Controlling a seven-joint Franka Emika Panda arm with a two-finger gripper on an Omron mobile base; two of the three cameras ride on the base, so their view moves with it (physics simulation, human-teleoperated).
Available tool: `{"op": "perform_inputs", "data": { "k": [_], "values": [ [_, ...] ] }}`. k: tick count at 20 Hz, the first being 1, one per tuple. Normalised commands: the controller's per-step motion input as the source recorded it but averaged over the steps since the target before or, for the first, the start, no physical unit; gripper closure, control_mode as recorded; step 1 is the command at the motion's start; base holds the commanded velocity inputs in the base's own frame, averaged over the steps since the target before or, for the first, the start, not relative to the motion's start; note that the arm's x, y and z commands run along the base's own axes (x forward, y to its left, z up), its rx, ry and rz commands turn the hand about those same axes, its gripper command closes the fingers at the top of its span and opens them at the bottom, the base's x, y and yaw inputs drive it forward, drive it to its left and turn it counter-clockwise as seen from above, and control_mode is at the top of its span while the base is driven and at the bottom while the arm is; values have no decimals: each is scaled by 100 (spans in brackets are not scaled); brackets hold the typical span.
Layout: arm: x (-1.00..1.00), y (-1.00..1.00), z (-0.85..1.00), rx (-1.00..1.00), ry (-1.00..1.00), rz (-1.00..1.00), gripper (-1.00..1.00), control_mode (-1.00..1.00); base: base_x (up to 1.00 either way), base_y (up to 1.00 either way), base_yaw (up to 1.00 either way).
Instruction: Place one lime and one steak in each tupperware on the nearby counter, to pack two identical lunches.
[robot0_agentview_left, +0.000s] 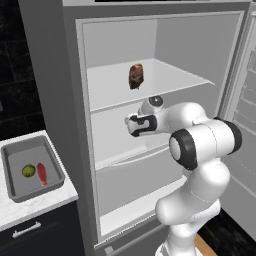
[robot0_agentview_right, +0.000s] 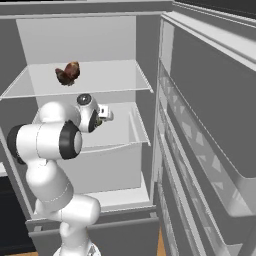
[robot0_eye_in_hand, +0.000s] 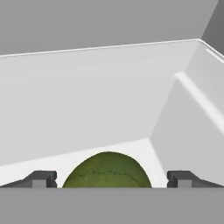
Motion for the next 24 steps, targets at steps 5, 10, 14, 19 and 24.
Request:
{"op": "perform_inputs", "data": {
  "k": [5, 10, 14, 19, 24],
  "values": [
    [-10, 0, -20, 0, 0, 0, -100, -100, 0, 0, 0],
    [-3, 0, -30, 0, 0, 0, -100, -100, 0, 0, 0],
    [0, 3, -26, 0, 0, 0, -100, -100, 0, 0, 0],
    [0, 12, -28, 0, 0, 0, 100, -100, 0, 0, 0],
    [-1, 5, -18, 0, 1, 0, 100, -100, 0, 0, 0]
  ]
}}
